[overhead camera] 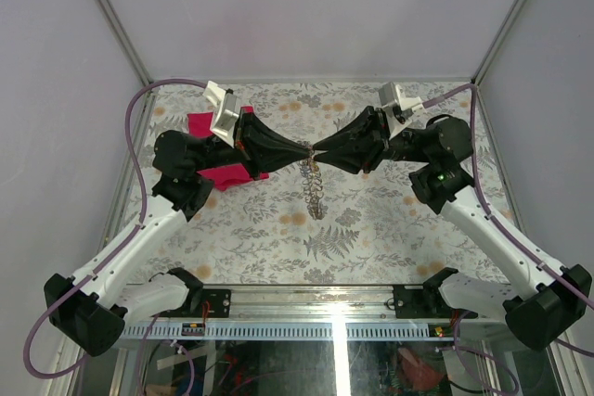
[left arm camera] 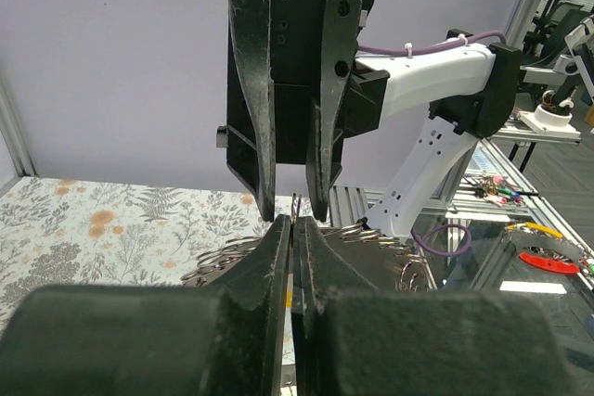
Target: Put the keys on the keyring
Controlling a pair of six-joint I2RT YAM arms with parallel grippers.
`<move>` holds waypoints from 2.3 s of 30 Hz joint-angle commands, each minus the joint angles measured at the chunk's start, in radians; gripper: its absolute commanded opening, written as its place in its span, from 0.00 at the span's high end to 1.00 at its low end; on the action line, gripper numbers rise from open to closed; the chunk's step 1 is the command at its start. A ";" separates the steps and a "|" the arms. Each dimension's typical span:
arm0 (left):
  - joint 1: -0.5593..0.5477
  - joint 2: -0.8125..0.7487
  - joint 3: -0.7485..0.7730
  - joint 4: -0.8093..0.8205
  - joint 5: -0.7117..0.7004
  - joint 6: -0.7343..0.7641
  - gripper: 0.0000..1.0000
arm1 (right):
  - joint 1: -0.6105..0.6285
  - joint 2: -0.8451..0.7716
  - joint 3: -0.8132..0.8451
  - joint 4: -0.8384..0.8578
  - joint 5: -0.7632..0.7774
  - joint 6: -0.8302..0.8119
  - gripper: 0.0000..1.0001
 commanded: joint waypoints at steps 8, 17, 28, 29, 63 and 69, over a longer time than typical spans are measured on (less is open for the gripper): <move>0.005 -0.007 0.038 0.048 0.013 0.006 1.00 | 0.038 0.026 0.052 0.026 0.001 -0.019 0.79; 0.005 -0.016 0.038 0.013 0.005 0.032 1.00 | 0.040 0.021 0.090 -0.073 0.007 -0.067 1.00; 0.005 -0.101 0.030 -0.214 -0.127 0.189 0.68 | 0.040 0.034 0.418 -1.125 0.196 -0.664 1.00; 0.004 -0.106 0.026 -0.223 -0.137 0.193 0.67 | 0.040 0.042 0.440 -1.190 0.220 -0.695 1.00; -0.095 -0.016 -0.141 -0.196 0.049 0.357 0.62 | 0.295 0.359 0.977 -2.033 0.615 -0.652 1.00; -0.115 0.026 -0.103 -0.209 0.068 0.361 0.66 | 0.319 0.376 0.985 -2.038 0.622 -0.664 1.00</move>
